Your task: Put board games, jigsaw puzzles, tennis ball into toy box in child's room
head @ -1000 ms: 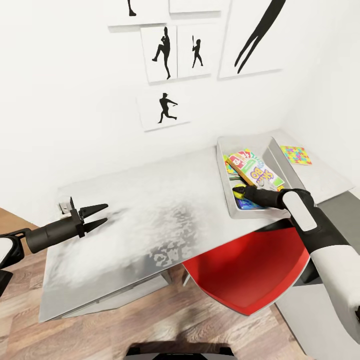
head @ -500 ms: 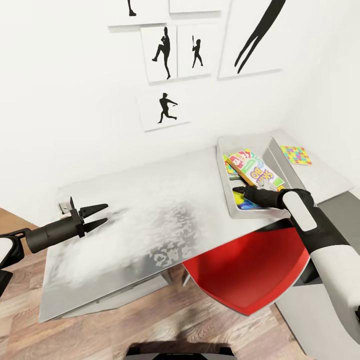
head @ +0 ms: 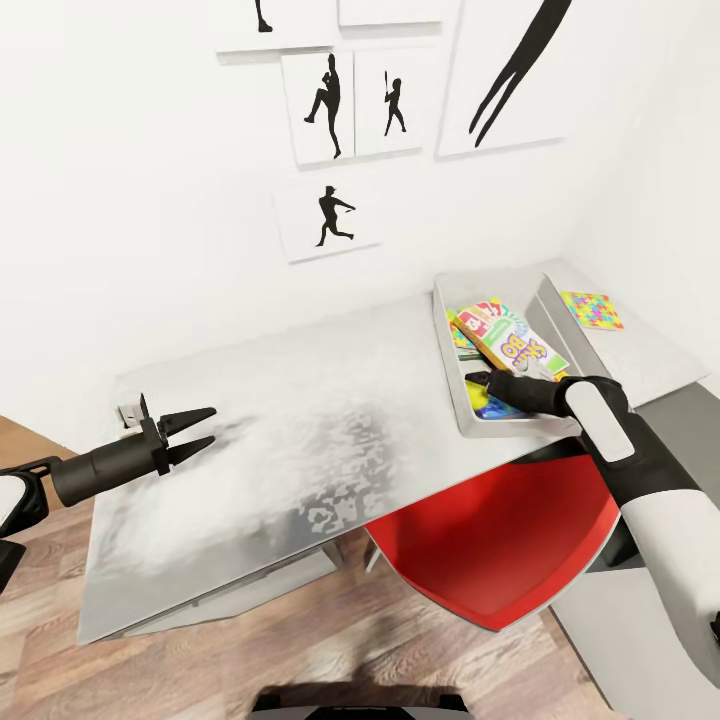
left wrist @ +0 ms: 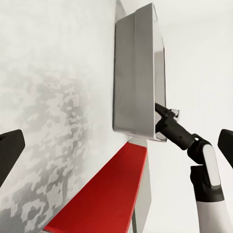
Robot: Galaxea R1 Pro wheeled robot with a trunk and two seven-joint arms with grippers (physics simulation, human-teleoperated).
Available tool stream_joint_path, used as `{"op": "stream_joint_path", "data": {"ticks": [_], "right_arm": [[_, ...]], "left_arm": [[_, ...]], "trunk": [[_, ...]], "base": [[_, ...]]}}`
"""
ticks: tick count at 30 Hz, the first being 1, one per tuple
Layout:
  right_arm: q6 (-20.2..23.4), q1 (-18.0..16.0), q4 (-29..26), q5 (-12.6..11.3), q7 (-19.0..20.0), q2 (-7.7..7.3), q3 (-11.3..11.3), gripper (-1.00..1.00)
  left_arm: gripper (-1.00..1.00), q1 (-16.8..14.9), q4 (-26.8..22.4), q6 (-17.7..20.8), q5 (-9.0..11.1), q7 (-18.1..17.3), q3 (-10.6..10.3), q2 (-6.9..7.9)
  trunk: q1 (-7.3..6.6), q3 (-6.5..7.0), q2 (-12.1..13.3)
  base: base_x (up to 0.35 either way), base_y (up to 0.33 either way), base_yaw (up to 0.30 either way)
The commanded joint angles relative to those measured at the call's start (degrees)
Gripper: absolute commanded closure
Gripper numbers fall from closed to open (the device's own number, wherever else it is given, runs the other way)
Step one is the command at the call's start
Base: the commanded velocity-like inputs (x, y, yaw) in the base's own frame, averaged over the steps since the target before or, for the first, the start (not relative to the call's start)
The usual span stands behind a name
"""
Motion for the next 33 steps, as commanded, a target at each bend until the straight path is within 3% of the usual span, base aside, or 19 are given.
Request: {"op": "stream_joint_path", "data": {"ticks": [1, 11, 21, 26, 30, 31, 33], "right_arm": [[0.07, -0.06, -0.29, -0.55, -0.48, -0.08, 0.16, -1.00], [0.14, -0.18, -5.09, -0.50, -1.64, -0.30, 0.05, -1.00], [0.44, -0.21, -16.57, -0.58, -5.77, -1.92, -1.53, -1.00], [1.62, -0.21, -21.17, -0.68, -6.41, -2.63, -5.64, -1.00], [4.64, -0.21, -23.01, -0.72, -6.57, -2.95, -8.75, -1.00], [6.82, -0.21, -23.96, -0.73, -6.63, -3.15, -10.54, -1.00], [7.64, -0.21, -24.37, -0.75, -6.65, -3.23, -11.41, -1.00]], "left_arm": [[-1.00, -0.04, 0.02, 0.20, -0.47, -0.48, 0.04, 0.01], [-1.00, -0.05, 0.02, 0.22, -0.46, -0.53, 0.09, 0.01], [-1.00, -0.05, 0.07, 0.22, -0.44, -0.56, 0.25, 0.01], [-1.00, -0.05, 0.07, 0.22, -0.44, -0.57, 0.18, 0.01], [-1.00, -0.04, 0.04, 0.22, -0.44, -0.57, 0.12, 0.01], [-1.00, -0.05, 0.00, 0.22, -0.44, -0.58, 0.09, 0.01], [-1.00, -0.04, -0.01, 0.22, -0.44, -0.60, 0.08, 0.01]], "trunk": [[0.03, -0.08, -0.10], [0.03, -0.08, -0.10], [0.03, -0.08, -0.10], [0.03, -0.08, -0.10], [0.03, -0.08, -0.10], [0.03, -0.08, -0.10], [0.03, -0.08, -0.10]], "base": [[0.000, 0.000, 0.000], [0.000, 0.000, 0.000], [0.000, 0.000, 0.000], [0.000, 0.000, 0.000], [-0.022, -0.002, 0.000], [-0.095, -0.041, 0.000], [-0.110, -0.052, 0.000]]}}
